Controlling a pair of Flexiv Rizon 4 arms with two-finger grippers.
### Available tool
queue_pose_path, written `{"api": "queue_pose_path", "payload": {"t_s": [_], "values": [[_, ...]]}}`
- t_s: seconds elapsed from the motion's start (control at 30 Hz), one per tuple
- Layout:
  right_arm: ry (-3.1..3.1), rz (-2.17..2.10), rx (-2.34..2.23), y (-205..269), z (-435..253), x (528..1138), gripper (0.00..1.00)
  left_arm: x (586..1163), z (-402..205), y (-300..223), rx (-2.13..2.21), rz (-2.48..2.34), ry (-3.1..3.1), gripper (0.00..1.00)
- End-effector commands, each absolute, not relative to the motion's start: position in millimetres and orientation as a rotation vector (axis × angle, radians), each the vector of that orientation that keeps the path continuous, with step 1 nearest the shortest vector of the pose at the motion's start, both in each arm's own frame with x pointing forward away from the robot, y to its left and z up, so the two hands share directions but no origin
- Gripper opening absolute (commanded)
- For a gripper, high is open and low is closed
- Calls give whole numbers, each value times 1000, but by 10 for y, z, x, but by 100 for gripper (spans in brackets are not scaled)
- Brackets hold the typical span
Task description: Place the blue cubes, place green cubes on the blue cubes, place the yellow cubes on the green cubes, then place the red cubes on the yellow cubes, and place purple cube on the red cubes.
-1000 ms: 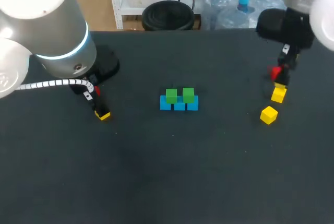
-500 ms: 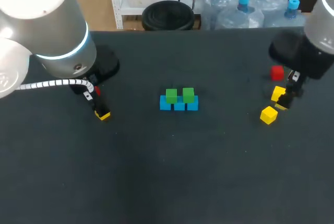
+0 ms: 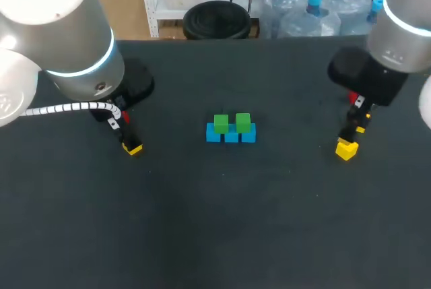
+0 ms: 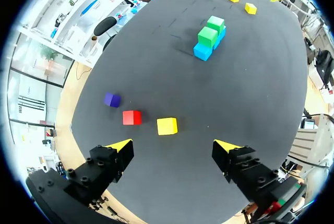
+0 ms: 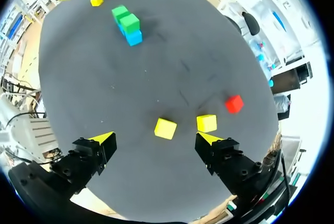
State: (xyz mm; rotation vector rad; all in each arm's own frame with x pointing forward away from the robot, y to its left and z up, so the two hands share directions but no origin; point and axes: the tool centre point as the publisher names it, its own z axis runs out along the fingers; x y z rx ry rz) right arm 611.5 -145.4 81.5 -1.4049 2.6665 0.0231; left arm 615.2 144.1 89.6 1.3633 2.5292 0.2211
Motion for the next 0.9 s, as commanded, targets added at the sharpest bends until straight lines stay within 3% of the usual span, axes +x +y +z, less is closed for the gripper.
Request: {"api": "queue_pose_path", "payload": {"t_s": [0.03,0.9], "values": [[2708,38,-1395,-1476,695,6204,100,6166,899,1449,1368,216,2530,100],[2791,165,-1308,-1485,210,6127,100,6166,899,1449,1368,216,2530,100]]}}
